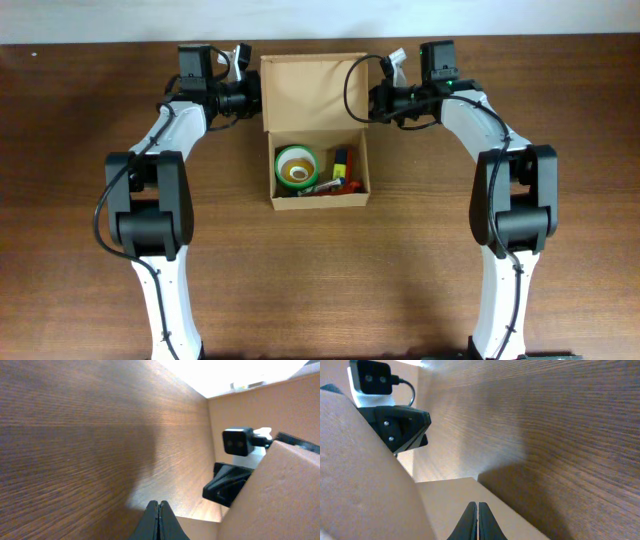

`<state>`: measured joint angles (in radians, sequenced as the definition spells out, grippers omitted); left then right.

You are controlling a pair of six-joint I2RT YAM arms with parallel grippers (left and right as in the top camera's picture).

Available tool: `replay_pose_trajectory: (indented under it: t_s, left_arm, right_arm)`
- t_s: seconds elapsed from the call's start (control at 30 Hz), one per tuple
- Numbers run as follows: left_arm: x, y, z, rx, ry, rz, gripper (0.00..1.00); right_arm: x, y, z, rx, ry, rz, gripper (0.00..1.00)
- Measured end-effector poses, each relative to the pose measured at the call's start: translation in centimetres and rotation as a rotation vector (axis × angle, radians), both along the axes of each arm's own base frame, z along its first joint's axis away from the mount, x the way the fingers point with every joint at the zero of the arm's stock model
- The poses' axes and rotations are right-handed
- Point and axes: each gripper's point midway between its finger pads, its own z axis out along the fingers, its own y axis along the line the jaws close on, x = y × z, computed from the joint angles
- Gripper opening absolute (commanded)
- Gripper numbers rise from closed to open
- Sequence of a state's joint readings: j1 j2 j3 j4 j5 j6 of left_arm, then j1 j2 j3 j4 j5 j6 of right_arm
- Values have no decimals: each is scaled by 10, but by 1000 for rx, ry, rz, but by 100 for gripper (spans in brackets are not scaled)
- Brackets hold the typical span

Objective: Pack container
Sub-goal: 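Raise both grippers to the box lid's back edge, then fold the lid forward over the box with both grippers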

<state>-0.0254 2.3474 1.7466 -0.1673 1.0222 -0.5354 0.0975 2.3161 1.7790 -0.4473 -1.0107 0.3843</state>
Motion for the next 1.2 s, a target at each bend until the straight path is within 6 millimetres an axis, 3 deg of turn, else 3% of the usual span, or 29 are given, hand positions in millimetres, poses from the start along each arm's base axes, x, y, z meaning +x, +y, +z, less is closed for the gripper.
replay_pose_trajectory:
  t_s: [0.17, 0.27, 0.4, 0.6, 0.73, 1.0, 1.13, 1.2]
  left_arm:
    - [0, 1, 27, -7, -66, -15, 2]
    - [-3, 1, 67, -14, -143, -22, 2]
    - [-16, -1, 94, -12, -167, -47, 2]
    - [-61, -8, 90, 114, -57, -104, 1]
    - [-93, -6, 101, 259, -60, -132, 1]
    - [-158, 3, 95, 585, 51, -181, 2]
    - [-185, 8, 125, 699, -34, -150, 2]
    - [-197, 2, 129, 708, -107, -130, 2]
  right_arm:
    - [3, -4, 18, 38, -34, 9, 3]
    - [3, -2, 53, 70, -102, 30, 4]
    - [-2, 0, 83, 87, -155, 47, 4]
    - [-54, -9, 87, -51, -40, 92, 3]
    - [-80, -13, 89, -172, -49, 141, 4]
    - [-140, -17, 59, -436, 135, 245, 4]
    - [-157, -14, 87, -556, 24, 264, 4]
    - [-163, -6, 102, -572, -35, 272, 4]
